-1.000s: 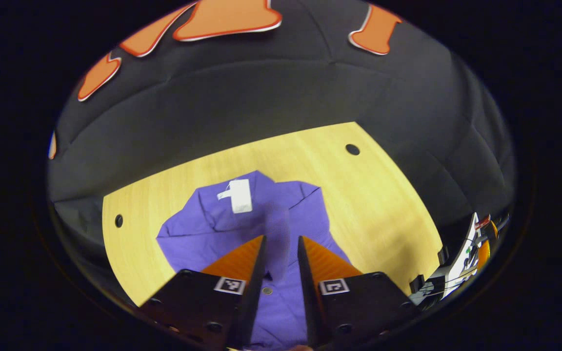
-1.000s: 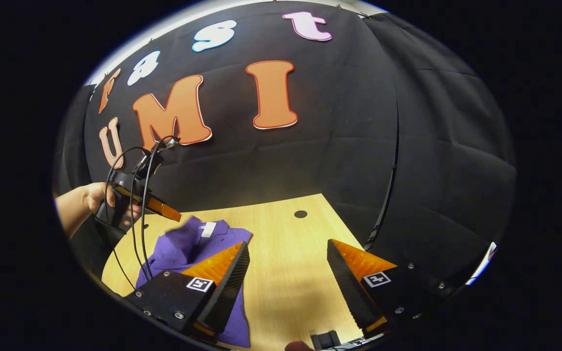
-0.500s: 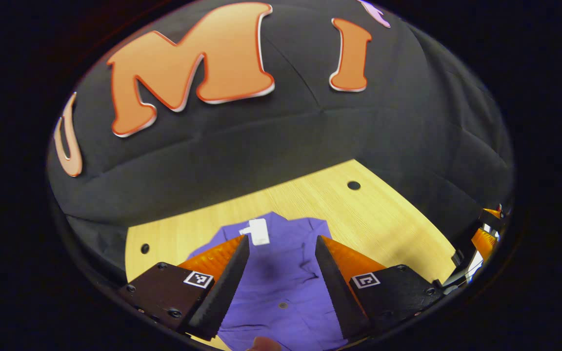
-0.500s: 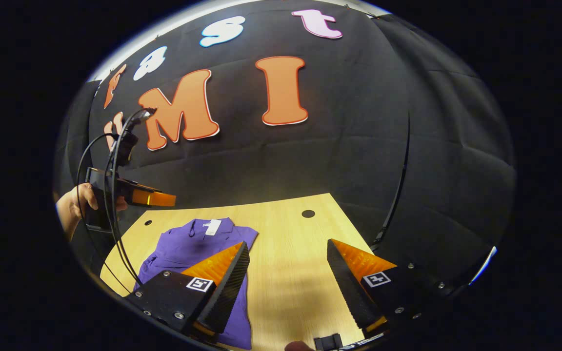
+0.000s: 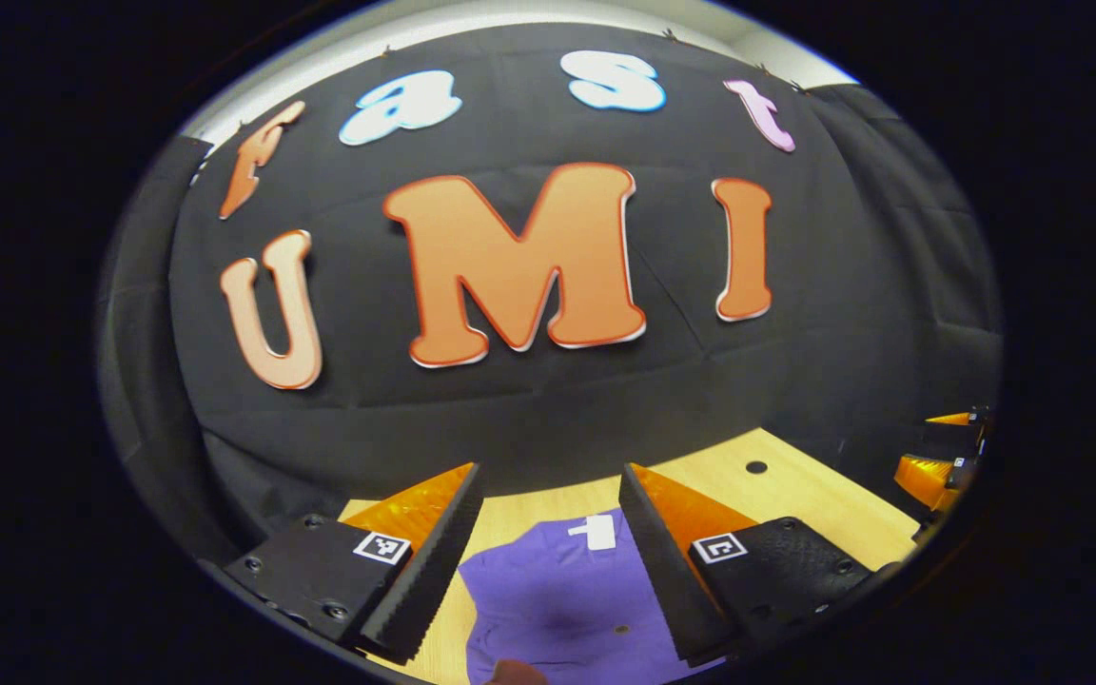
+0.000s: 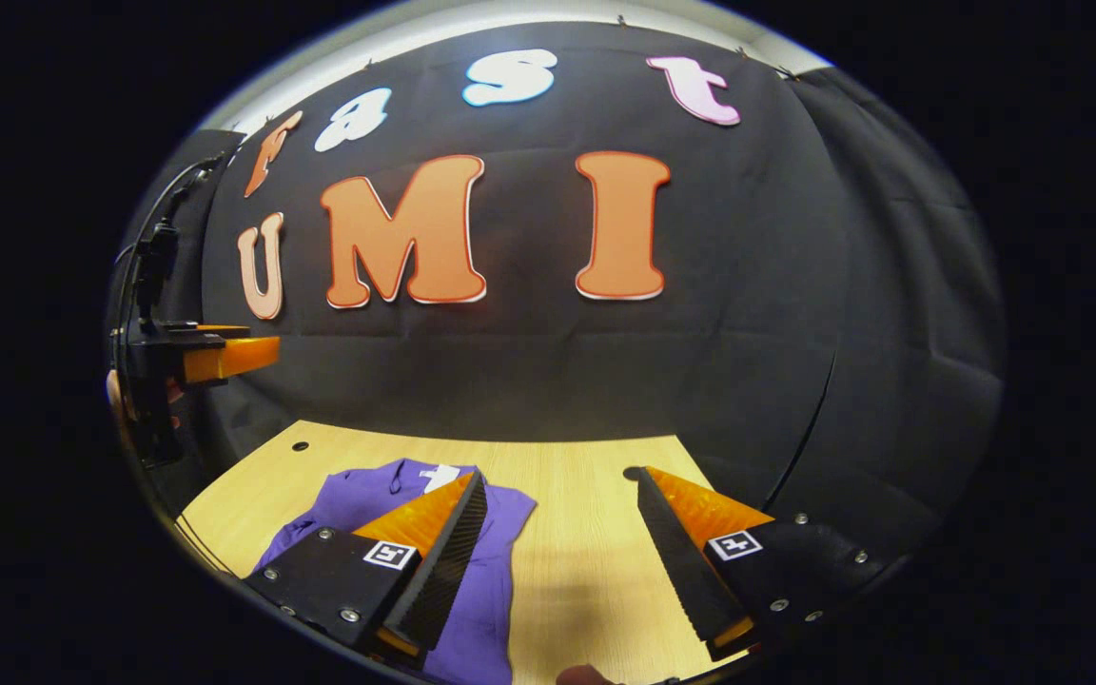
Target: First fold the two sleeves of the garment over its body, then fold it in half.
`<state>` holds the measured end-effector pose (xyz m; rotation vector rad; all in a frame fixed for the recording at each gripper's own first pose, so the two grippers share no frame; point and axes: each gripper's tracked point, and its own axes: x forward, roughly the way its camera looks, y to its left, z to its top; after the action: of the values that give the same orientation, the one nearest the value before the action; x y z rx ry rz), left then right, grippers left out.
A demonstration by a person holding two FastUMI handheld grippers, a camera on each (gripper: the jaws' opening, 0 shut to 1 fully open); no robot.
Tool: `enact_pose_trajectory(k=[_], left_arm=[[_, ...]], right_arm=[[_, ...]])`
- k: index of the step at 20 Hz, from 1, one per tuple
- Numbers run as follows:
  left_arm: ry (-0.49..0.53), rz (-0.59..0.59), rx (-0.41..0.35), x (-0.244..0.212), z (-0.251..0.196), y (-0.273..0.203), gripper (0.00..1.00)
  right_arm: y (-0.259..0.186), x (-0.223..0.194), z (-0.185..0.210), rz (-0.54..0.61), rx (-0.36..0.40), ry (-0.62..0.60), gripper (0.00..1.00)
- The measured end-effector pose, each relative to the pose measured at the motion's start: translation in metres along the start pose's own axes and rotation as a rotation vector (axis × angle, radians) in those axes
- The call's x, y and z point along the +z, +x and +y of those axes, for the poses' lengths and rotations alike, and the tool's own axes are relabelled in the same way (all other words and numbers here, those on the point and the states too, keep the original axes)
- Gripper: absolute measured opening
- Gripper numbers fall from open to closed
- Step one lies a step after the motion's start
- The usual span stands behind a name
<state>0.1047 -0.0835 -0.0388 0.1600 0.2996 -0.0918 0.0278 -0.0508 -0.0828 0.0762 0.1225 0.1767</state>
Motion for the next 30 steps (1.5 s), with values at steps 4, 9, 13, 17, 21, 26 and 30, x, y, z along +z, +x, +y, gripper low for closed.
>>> enact_pose_trajectory(k=[4,9,13,17,21,26,30], left_arm=[[-0.037,-0.136,0.108,0.022,0.040,-0.047,0.92],[-0.071,-0.292,0.181,0.040,0.091,-0.113,0.95],[-0.101,-0.282,0.185,0.013,0.108,-0.151,0.94],[-0.071,-0.212,0.176,-0.029,0.117,-0.173,0.94],[-0.032,-0.141,0.149,-0.077,0.116,-0.182,0.94],[-0.001,-0.029,0.130,-0.139,0.108,-0.186,0.94],[-0.004,0.153,0.090,-0.208,0.093,-0.180,0.94]], right_arm=[[0.002,0.015,0.029,-0.053,0.038,-0.002,0.95],[-0.012,0.015,0.057,-0.044,0.051,0.021,0.95],[-0.033,-0.006,0.074,0.006,0.004,0.010,0.95],[-0.052,-0.042,0.086,0.104,-0.003,0.009,0.95],[-0.072,-0.076,0.082,0.202,-0.040,-0.021,0.95],[-0.091,-0.134,0.077,0.338,-0.043,-0.052,0.95],[-0.098,-0.193,0.081,0.500,-0.012,-0.033,0.96]])
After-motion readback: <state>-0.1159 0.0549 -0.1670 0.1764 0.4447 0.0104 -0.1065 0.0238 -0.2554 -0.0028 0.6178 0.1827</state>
